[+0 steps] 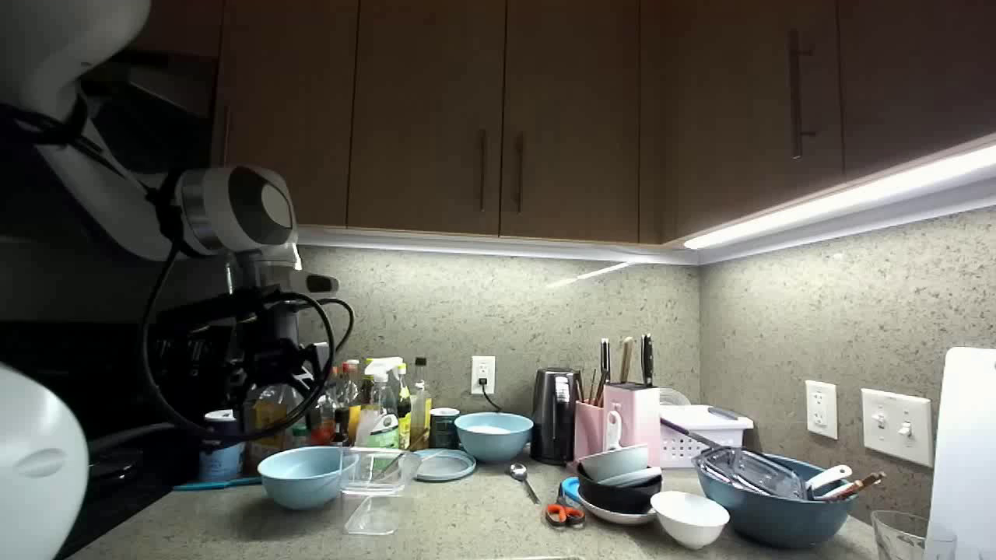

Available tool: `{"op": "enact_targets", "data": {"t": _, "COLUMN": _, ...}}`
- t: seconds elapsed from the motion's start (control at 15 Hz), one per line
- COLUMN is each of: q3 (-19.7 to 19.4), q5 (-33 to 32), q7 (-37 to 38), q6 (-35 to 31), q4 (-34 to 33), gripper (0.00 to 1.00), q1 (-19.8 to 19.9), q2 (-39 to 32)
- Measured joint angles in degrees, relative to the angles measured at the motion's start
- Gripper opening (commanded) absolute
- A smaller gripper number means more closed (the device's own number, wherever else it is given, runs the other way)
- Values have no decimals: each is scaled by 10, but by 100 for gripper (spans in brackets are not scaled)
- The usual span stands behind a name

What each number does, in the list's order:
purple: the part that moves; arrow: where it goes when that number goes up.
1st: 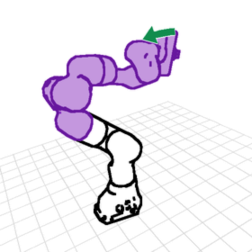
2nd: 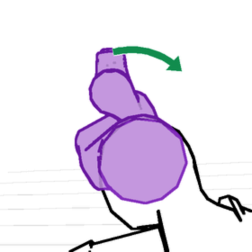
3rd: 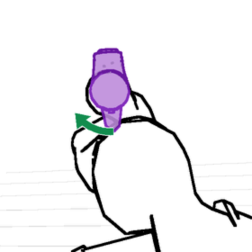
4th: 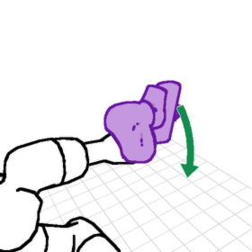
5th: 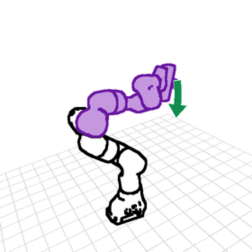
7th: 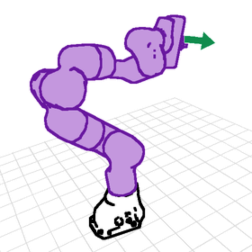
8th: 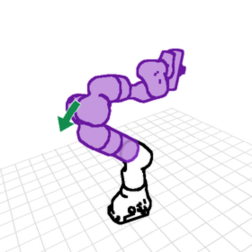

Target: Unstack the two stacked lunch boxes

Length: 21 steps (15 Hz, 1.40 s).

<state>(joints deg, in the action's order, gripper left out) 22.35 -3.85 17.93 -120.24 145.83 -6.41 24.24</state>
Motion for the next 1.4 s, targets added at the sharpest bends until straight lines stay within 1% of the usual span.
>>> {"op": "enact_targets", "data": {"t": 0.2, "q3": -6, "q5": -4, "q7": -1, "q6": 0, "q4": -2, "gripper": 100, "q1": -5, "q2": -2}}
{"op": "enact_targets", "data": {"t": 0.4, "q3": -9, "q5": -38, "q7": -18, "q6": 0, "q4": -27, "gripper": 100, "q1": -12, "q2": -34}}
{"op": "enact_targets", "data": {"t": 0.53, "q3": -8, "q5": -69, "q7": -42, "q6": -3, "q4": -64, "gripper": 100, "q1": -19, "q2": -82}}
{"op": "enact_targets", "data": {"t": 0.73, "q3": -8, "q5": -117, "q7": -76, "q6": -14, "q4": -138, "gripper": 100, "q1": -35, "q2": -172}}
{"op": "enact_targets", "data": {"t": 0.93, "q3": -11, "q5": -173, "q7": -107, "q6": -17, "q4": -222, "gripper": 100, "q1": -57, "q2": -265}}
{"op": "enact_targets", "data": {"t": 1.07, "q3": -19, "q5": -203, "q7": -132, "q6": -17, "q4": -275, "gripper": 100, "q1": -74, "q2": -317}}
{"op": "enact_targets", "data": {"t": 1.2, "q3": -32, "q5": -210, "q7": -146, "q6": -17, "q4": -308, "gripper": 100, "q1": -85, "q2": -347}}
{"op": "enact_targets", "data": {"t": 1.4, "q3": -38, "q5": -210, "q7": -146, "q6": -17, "q4": -310, "gripper": 100, "q1": -90, "q2": -350}}
